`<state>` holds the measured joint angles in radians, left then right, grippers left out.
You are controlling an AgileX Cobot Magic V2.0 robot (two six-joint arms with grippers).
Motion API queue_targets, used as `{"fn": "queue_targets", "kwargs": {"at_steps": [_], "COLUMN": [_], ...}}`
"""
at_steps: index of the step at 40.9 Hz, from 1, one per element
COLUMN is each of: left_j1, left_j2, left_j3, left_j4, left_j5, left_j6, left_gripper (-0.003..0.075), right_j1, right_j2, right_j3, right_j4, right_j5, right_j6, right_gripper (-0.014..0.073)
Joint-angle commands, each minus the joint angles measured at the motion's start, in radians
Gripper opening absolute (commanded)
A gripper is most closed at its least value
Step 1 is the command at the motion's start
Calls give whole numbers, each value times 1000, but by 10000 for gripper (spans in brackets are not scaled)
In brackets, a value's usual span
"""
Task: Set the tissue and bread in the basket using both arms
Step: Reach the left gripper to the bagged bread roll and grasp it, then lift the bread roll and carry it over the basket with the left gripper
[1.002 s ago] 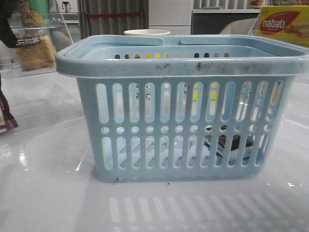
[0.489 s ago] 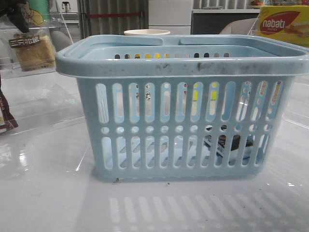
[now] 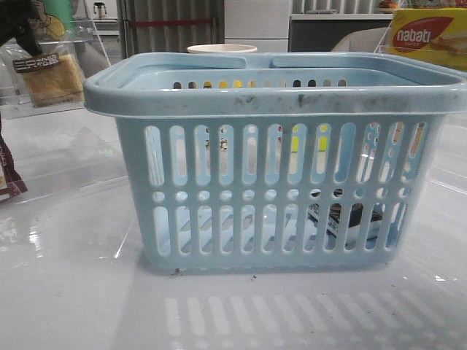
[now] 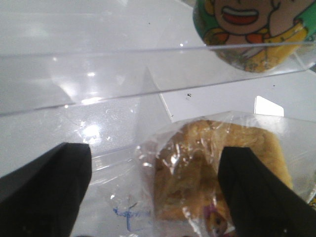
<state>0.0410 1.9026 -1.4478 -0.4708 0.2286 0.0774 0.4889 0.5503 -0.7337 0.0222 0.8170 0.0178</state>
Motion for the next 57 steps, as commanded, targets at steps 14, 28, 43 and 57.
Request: {"fn": "queue_targets", "kwargs": {"at_steps": [14,28,43,57], "left_j1": [-4,-4,-4,-90], "left_j2": [-43,-67,-178,-363], "left_j3": [-38,-38,-38,-38], "left_j4": [-18,-18,-18,-18], "left_j5": [-74,-34,8,123], "left_j6": [-4,-4,8,183], "left_gripper": [232,92,92,92], "right_j1": [1,1,1,1], "right_j2": [3,3,3,3], "right_j3": [-27,-27,-27,-27], "right_j4": [-5,-5,-5,-5], "right_j5": [-67,-67,-67,-67], "right_j6": [-9,-9,-9,-9], "right_gripper": [570,570,570,570]}}
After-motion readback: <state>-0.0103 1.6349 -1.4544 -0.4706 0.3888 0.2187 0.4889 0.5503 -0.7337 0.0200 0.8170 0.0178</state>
